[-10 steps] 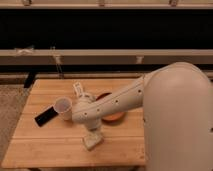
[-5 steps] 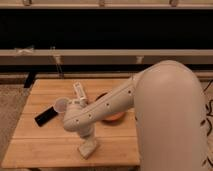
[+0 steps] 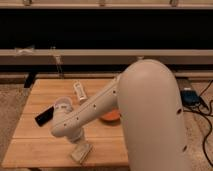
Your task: Wipe the white sponge on the table
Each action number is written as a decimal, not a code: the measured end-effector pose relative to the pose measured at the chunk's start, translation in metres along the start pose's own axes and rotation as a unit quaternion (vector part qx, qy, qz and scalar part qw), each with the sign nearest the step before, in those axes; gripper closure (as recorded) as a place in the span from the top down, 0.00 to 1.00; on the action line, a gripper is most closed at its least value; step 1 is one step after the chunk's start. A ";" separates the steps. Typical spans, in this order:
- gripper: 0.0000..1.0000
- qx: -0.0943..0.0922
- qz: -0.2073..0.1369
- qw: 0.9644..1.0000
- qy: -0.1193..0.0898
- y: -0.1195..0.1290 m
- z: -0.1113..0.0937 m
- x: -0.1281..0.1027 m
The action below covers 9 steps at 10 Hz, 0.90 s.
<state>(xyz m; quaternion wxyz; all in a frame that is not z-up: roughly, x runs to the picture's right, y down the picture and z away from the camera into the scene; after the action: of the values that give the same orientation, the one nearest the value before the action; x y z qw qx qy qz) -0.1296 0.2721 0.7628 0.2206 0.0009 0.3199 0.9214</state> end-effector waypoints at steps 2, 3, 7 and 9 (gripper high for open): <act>0.00 -0.011 -0.010 1.000 0.007 0.016 -0.006 0.012; 0.00 -0.019 -0.013 1.000 0.012 0.027 -0.011 0.020; 0.00 -0.035 -0.013 0.999 0.013 0.046 -0.020 0.022; 0.00 -0.041 -0.003 0.999 0.010 0.055 -0.021 0.014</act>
<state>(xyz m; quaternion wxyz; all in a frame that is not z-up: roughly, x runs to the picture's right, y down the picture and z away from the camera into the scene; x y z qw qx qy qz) -0.1674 0.2270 0.7769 0.2197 -0.0184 0.2837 0.9332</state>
